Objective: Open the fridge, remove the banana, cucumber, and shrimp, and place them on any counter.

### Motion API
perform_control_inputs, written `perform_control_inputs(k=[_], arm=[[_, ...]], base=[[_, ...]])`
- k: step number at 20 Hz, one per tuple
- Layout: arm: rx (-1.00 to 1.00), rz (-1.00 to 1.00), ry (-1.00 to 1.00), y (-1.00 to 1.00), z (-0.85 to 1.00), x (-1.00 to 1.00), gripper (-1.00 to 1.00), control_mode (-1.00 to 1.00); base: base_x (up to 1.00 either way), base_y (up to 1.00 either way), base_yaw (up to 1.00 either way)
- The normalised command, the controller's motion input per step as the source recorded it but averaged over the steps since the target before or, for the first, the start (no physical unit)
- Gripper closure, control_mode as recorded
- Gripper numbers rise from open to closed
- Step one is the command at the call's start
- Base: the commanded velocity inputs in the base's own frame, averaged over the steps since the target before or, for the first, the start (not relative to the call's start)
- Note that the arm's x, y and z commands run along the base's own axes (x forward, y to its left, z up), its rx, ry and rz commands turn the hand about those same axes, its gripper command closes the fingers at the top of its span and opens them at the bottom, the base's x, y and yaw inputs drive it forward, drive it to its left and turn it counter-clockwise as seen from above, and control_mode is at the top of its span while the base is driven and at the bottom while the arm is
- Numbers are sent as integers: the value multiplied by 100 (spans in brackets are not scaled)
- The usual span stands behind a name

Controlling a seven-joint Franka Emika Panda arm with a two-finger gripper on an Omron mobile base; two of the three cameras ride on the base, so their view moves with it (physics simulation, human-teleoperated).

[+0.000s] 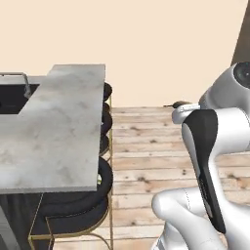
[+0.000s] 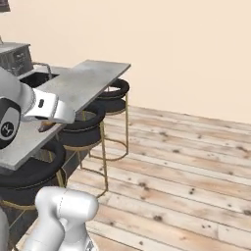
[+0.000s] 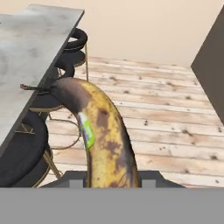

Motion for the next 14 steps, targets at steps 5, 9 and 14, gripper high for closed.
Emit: perform_control_inputs(k=[5,9,14], arm=[[0,0,0,0,0,0,100,100],[0,0,0,0,0,0,100,100],[0,0,0,0,0,0,100,100]], base=[[-17,1,83],[39,2,60],[33,-52,32]])
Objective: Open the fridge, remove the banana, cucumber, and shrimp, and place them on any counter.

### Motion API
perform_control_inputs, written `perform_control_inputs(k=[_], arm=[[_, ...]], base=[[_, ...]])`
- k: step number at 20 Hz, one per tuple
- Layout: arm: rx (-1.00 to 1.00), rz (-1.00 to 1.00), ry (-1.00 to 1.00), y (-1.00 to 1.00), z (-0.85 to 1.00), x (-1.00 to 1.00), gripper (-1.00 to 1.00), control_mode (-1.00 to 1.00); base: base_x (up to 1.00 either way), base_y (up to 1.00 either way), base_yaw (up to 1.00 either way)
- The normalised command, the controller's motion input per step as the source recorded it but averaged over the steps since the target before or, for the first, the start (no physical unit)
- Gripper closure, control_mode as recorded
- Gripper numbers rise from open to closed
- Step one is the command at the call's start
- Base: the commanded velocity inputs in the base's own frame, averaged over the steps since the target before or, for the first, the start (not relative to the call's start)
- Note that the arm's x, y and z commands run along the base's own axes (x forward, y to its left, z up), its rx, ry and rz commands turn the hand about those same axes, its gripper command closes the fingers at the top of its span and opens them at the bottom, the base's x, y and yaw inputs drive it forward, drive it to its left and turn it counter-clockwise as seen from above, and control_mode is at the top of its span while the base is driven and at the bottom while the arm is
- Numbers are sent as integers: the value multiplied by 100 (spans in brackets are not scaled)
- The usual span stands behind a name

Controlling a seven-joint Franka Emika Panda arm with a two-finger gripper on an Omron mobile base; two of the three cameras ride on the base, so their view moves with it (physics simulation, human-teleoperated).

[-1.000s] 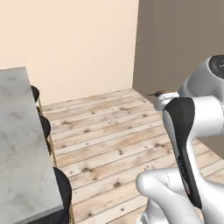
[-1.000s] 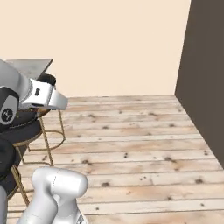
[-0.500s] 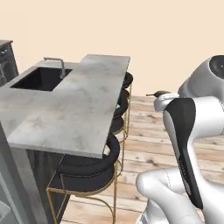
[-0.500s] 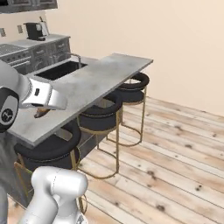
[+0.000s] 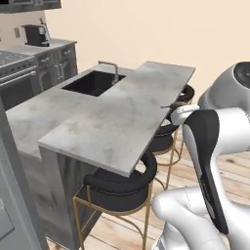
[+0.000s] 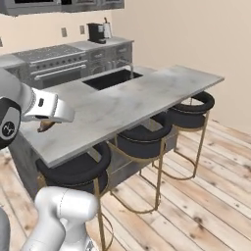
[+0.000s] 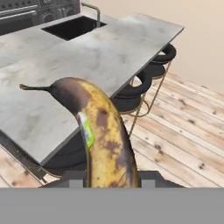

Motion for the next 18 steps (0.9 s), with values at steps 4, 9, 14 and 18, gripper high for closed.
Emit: perform_control_inputs(k=[4,9,14,18], arm=[[0,0,0,0,0,0,100,100],[0,0,0,0,0,0,100,100],[0,0,0,0,0,0,100,100],[0,0,0,0,0,0,100,100]], base=[[26,-75,44],[31,-71,43],[86,-15,43],[48,-2,41]])
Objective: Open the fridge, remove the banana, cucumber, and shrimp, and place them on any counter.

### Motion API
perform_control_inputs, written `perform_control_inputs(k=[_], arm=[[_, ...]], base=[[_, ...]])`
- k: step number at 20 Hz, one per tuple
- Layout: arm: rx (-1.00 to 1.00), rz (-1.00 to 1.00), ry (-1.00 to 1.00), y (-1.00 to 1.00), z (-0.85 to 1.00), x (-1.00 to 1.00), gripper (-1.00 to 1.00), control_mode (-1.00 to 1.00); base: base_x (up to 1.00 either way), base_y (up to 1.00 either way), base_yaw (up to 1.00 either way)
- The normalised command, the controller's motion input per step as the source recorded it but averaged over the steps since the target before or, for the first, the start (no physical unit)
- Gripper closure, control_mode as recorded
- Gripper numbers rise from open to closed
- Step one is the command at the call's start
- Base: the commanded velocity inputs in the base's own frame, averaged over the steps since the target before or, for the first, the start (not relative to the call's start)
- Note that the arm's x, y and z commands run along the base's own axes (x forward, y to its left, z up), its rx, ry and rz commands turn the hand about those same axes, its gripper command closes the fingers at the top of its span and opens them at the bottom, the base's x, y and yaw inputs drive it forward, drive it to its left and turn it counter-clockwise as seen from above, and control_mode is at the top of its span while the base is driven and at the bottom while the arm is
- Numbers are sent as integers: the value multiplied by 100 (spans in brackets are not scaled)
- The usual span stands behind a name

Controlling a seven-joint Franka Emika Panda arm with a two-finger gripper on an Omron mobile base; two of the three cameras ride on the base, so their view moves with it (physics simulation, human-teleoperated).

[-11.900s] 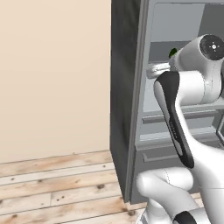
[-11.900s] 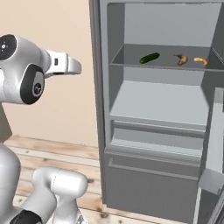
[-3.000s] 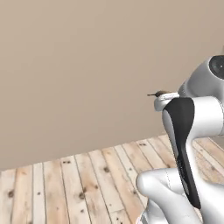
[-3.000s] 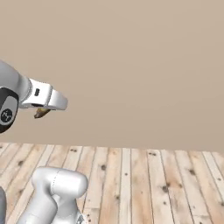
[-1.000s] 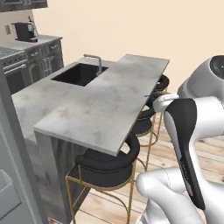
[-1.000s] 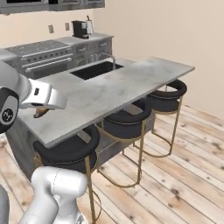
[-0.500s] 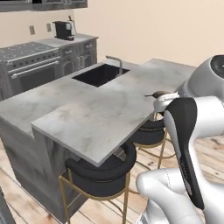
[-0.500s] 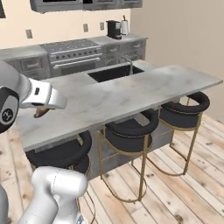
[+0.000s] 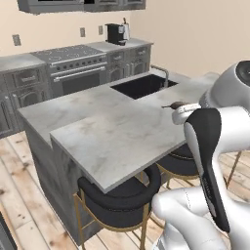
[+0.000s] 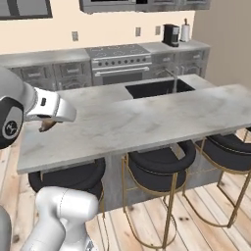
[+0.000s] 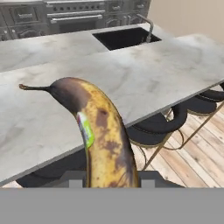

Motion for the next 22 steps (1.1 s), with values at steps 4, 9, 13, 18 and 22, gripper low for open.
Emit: perform_control_inputs(k=[4,9,13,18,22], arm=[[0,4,5,4,-8,0,100,-100],[3,11,29,14,-30,49,100,-100],[7,3,37,7,-36,97,100,-100],[0,0,23,47,-73,95,100,-100],[0,0,11,50,-88,100,100,-100]], base=[[0,-1,25],[0,0,0],[0,0,0],[0,0,0],[0,0,0]])
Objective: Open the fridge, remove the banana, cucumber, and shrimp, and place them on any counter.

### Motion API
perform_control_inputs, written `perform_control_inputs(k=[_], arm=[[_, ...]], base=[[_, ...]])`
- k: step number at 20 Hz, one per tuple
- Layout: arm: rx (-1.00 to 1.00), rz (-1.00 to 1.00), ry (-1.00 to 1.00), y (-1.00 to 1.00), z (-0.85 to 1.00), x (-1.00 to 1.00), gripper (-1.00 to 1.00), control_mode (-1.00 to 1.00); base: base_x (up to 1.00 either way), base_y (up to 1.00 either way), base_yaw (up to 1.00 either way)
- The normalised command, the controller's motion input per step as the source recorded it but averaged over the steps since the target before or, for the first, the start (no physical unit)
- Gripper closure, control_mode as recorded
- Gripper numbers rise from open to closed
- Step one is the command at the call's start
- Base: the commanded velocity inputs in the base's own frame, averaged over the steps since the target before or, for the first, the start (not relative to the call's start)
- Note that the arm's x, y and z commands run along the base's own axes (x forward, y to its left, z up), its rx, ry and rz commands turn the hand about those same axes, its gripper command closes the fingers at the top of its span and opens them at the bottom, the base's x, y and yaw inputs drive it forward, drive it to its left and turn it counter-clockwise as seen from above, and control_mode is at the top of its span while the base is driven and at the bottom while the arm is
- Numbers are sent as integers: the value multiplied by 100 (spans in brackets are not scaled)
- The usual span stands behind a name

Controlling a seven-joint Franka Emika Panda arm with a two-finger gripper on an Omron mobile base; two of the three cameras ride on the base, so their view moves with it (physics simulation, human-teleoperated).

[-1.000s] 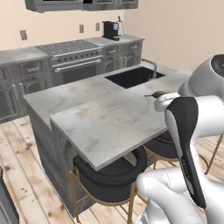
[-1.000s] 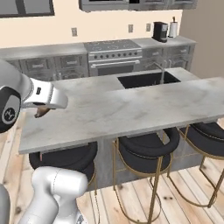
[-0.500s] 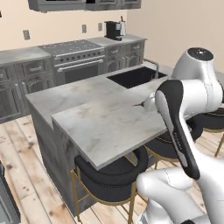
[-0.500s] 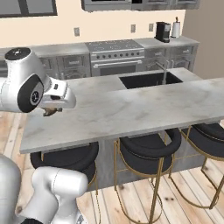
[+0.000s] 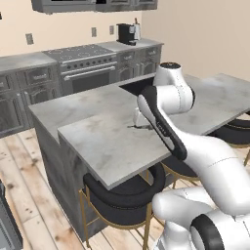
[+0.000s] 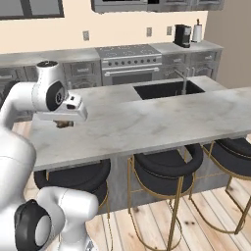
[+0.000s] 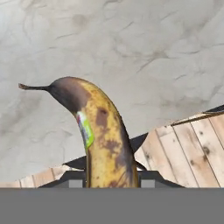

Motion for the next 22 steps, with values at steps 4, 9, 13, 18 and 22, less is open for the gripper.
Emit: perform_control_inputs(k=[4,9,13,18,22], arm=[[0,0,5,35,-83,100,100,-100],[0,-1,-4,37,-72,72,100,-100],[0,0,-2,2,-59,6,100,-100],[0,0,0,0,-61,6,-100,-100],[4,0,-3,8,-11,12,-100,-100]], base=[[0,0,0],[0,0,0],[0,0,0],[0,0,0],[0,0,0]])
